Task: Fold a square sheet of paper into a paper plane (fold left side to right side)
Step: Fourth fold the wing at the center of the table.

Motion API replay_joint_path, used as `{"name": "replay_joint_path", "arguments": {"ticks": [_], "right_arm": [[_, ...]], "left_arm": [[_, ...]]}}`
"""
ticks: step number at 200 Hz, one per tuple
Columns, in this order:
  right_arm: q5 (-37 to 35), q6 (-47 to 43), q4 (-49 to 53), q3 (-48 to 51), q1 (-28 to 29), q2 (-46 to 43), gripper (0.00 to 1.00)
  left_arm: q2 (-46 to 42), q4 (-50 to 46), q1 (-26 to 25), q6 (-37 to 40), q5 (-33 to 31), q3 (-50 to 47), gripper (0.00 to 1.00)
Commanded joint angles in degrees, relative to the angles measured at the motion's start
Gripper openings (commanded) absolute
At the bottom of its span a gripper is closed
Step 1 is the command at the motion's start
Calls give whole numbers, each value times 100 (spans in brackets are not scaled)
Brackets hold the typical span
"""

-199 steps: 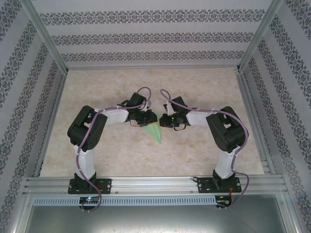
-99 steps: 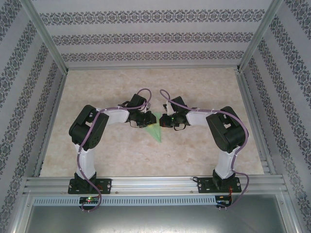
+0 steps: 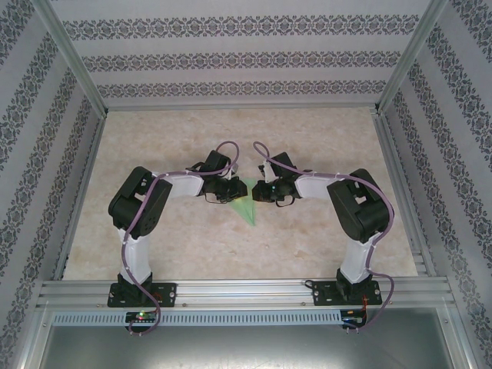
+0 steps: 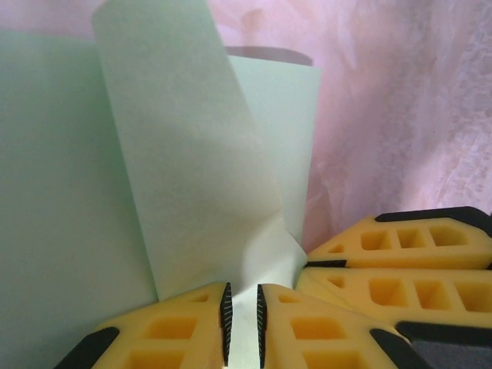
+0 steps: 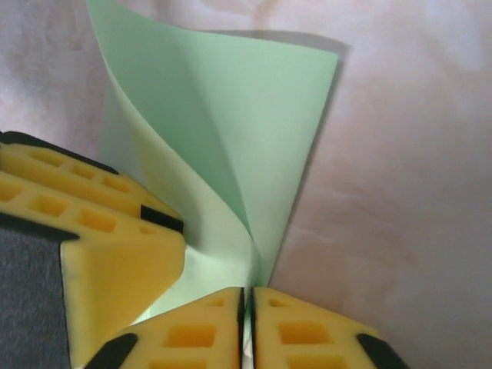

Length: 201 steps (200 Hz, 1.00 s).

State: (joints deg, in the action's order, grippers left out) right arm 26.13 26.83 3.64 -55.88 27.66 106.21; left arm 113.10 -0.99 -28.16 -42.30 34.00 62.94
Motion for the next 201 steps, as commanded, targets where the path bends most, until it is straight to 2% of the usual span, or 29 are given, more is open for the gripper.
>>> {"name": "replay_joint_path", "arguments": {"ticks": [1, 30, 60, 89, 132, 201], "right_arm": [[-179, -83, 340, 142, -102, -549, 17], [-72, -37, 432, 468, -52, -1061, 20], [552, 273, 178, 811, 160, -1384, 14], [985, 672, -292, 908, 520, -1222, 12], [933, 716, -375, 724, 832, -834, 12], [711, 506, -38, 700, 848, -545, 12]], "left_arm": [[174, -327, -85, 0, -222, -237, 21], [169, -366, -91, 20, -235, -204, 21], [158, -392, -97, 28, -244, -194, 21], [134, -414, -106, 37, -259, -183, 21], [133, -437, -106, 40, -274, -168, 21], [143, -479, -111, 58, -272, -134, 21]]}}
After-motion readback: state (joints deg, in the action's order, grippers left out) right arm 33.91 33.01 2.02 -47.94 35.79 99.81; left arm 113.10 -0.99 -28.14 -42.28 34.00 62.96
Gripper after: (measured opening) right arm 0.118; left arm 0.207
